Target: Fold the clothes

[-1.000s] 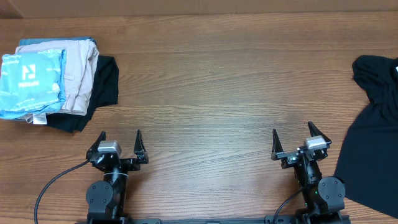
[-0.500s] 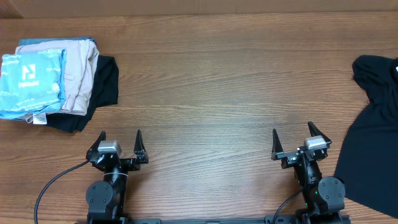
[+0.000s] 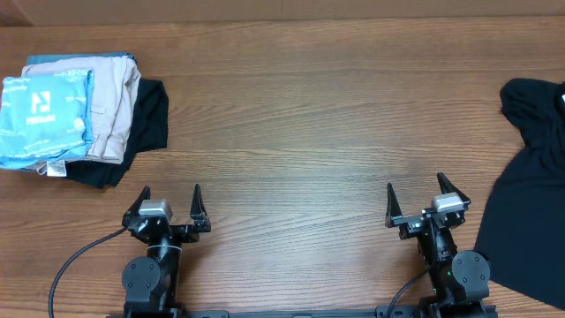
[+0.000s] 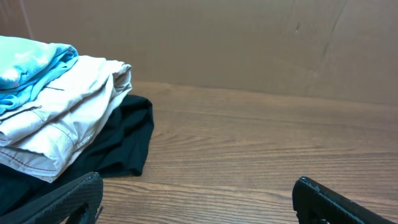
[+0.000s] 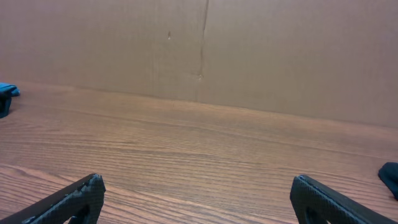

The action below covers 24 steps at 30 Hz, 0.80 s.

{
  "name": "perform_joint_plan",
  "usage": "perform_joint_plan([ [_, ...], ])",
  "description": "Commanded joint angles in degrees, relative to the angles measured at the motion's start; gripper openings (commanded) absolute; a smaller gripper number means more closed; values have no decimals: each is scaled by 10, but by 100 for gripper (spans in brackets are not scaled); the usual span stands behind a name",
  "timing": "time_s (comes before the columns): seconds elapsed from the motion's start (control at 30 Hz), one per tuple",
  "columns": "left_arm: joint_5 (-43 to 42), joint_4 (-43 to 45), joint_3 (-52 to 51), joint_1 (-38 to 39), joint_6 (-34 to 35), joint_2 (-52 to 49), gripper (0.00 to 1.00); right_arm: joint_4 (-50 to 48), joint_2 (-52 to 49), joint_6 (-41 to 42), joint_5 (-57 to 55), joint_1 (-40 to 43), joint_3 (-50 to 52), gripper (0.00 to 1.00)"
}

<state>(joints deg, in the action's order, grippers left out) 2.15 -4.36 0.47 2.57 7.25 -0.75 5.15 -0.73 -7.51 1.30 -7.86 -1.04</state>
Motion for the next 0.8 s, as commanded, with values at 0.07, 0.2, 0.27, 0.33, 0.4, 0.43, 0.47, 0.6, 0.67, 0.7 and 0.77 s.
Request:
perform_joint_plan([
  [0.07, -7, 1, -2, -4, -10, 4, 100, -5, 5, 0, 3, 3, 6, 100],
  [0.2, -7, 1, -2, -4, -10, 4, 100, -5, 5, 0, 3, 3, 6, 100],
  [0.27, -7, 1, -2, -4, -10, 4, 100, -5, 5, 0, 3, 3, 6, 100],
  [0.33, -7, 1, -2, -4, -10, 4, 100, -4, 5, -1, -11, 3, 6, 100],
  [0.4, -7, 1, -2, -4, -10, 4, 100, -4, 5, 0, -14, 3, 6, 100],
  [0.43, -7, 1, -2, -4, -10, 4, 100, -4, 5, 0, -14, 3, 6, 100],
  [0.47, -7, 1, -2, -4, -10, 4, 100, -4, 5, -1, -17, 3, 6, 100],
  [0.6, -7, 1, -2, -4, -10, 4, 100, -23, 5, 33, -34, 3, 2, 100],
  [0.67, -7, 1, -2, -4, -10, 4, 100, -18, 5, 84, -33, 3, -19, 100],
  [0.7, -7, 1, -2, -4, -10, 4, 100, -18, 5, 98, -33, 3, -33, 100],
  [0.77, -7, 1, -2, -4, -10, 4, 100, -3, 5, 108, -34, 3, -88, 100],
])
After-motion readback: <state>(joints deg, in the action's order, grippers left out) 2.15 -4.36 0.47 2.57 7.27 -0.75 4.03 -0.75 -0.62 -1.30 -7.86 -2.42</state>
